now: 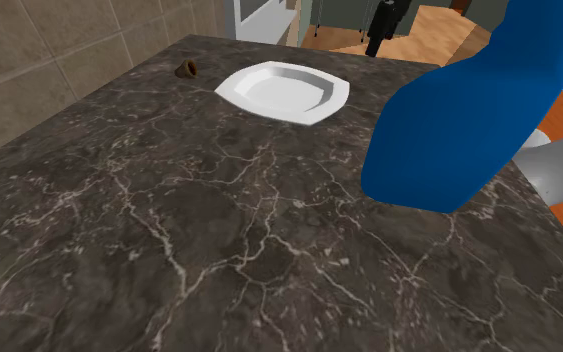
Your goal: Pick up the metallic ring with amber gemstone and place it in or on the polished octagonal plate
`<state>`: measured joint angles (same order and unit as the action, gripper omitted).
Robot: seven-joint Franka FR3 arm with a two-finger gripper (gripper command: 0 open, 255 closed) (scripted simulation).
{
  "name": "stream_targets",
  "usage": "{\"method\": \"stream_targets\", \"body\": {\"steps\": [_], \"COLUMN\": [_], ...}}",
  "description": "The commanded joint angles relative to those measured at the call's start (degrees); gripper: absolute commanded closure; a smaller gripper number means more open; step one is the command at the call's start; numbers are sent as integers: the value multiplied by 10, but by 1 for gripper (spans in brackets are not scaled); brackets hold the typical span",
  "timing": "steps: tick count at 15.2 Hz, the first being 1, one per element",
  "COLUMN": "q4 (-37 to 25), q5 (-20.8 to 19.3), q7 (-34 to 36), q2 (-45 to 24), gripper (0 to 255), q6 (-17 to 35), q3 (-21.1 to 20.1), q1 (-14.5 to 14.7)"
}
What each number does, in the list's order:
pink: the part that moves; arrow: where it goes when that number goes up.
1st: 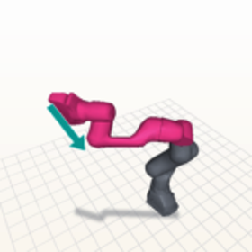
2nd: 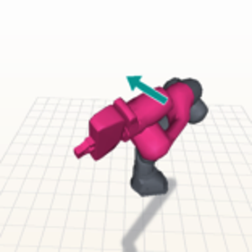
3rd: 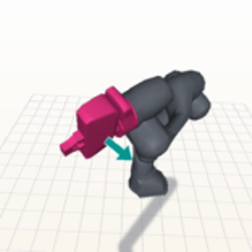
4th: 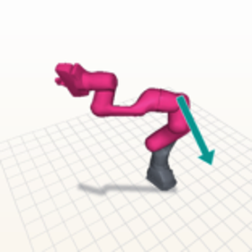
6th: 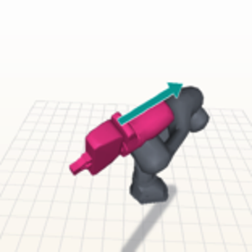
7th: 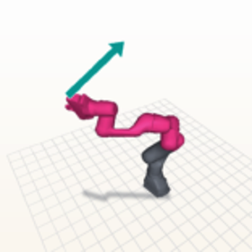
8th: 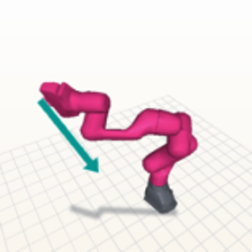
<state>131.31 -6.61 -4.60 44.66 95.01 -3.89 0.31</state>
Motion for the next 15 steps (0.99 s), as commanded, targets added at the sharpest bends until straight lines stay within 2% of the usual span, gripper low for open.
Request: {"method": "stream_targets", "body": {"steps": [1,9,15], "q4": [0,-50,-117], "q5": [0,53,68], "q7": [0,131,229], "q2": [0,-71,-148], "gripper": [0,0,0], "q6": [0,33,56], "q3": [0,-95,-166], "q1": [0,12,11]}}
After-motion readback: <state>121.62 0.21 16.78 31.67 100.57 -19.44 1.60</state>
